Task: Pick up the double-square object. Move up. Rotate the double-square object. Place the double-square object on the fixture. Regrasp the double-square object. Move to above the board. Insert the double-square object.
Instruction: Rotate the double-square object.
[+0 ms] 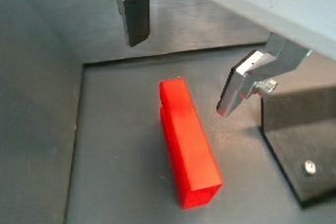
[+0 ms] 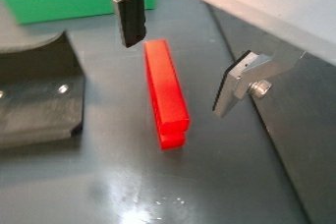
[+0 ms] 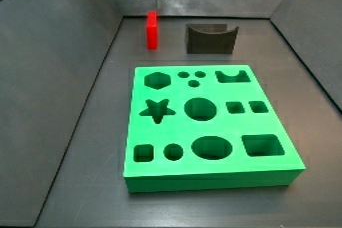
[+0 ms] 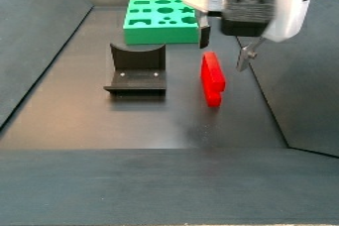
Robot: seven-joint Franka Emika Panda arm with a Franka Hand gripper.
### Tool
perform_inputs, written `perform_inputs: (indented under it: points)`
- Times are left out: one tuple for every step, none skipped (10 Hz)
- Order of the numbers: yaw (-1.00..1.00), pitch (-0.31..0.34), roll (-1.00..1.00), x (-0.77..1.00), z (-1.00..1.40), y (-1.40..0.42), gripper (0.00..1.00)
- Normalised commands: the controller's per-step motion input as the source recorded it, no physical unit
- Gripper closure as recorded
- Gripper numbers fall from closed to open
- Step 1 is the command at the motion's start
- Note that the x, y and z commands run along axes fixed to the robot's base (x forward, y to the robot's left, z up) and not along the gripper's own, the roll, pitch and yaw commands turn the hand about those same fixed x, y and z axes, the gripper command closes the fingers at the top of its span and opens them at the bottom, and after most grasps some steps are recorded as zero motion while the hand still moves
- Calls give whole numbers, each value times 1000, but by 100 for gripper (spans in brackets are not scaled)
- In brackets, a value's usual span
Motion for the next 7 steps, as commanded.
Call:
perform_inputs:
  points:
    - [1000, -16, 3, 35, -25, 2, 0]
    - [1000, -18, 3, 35, -25, 2, 0]
    - [1000, -19, 4, 35, -25, 2, 0]
    - [1000, -21, 4, 35, -25, 2, 0]
    - [1000, -23, 4, 35, -25, 2, 0]
    - [1000, -26, 5, 35, -25, 2, 0]
    - [1000, -28, 5, 35, -25, 2, 0]
